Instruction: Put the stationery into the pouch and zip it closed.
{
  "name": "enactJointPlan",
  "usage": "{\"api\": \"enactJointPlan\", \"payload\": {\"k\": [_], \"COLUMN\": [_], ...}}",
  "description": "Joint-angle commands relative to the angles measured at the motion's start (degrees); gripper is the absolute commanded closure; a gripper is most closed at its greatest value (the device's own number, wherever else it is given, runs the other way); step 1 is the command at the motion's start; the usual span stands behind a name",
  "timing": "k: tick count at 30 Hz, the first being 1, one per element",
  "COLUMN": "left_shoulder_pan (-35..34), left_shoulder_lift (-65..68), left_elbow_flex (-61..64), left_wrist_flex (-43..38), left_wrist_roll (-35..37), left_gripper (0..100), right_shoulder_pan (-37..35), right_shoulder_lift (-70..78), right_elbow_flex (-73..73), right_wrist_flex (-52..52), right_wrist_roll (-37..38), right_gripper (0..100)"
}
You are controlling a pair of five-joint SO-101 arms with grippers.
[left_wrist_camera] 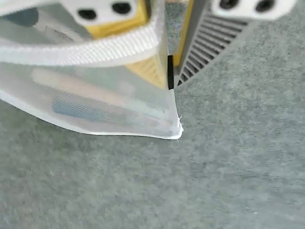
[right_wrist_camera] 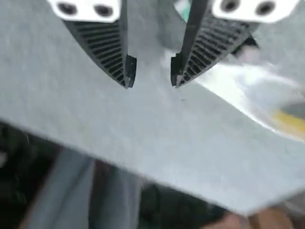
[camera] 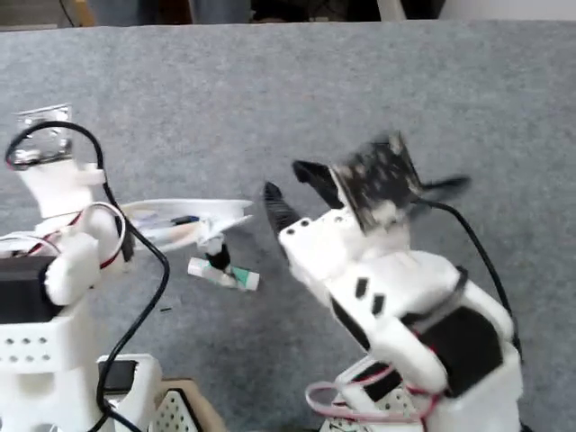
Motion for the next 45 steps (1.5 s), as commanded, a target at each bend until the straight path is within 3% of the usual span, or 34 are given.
{"api": "enactJointPlan", "payload": {"k": [1, 12, 27, 45], "left_shoulder_pan": [-4.70, -11.38, -19.56, -20.35], "left_shoulder_lift": [-0.18, -0.70, -0.70, -0.70], "left_elbow_flex": [-5.32, -6.02, -6.11, -6.11], "left_wrist_flex": [0.18, 0.53, -1.23, -1.23], "left_wrist_roll": [1.05, 1.49, 1.05, 1.05], "left_gripper": [97, 97, 97, 97], "right_shoulder_pan": [3.52, -2.73, -14.51, -17.23], "right_shoulder_lift": [1.63, 22.90, 51.82, 70.29], "right_elbow_flex": [4.35, 9.89, -0.48, -16.92], "right_wrist_flex": [2.55, 9.41, 9.32, 6.24], "right_wrist_roll": [2.81, 22.86, 23.03, 20.48], "right_gripper": [86.1, 86.1, 86.3, 86.4]}}
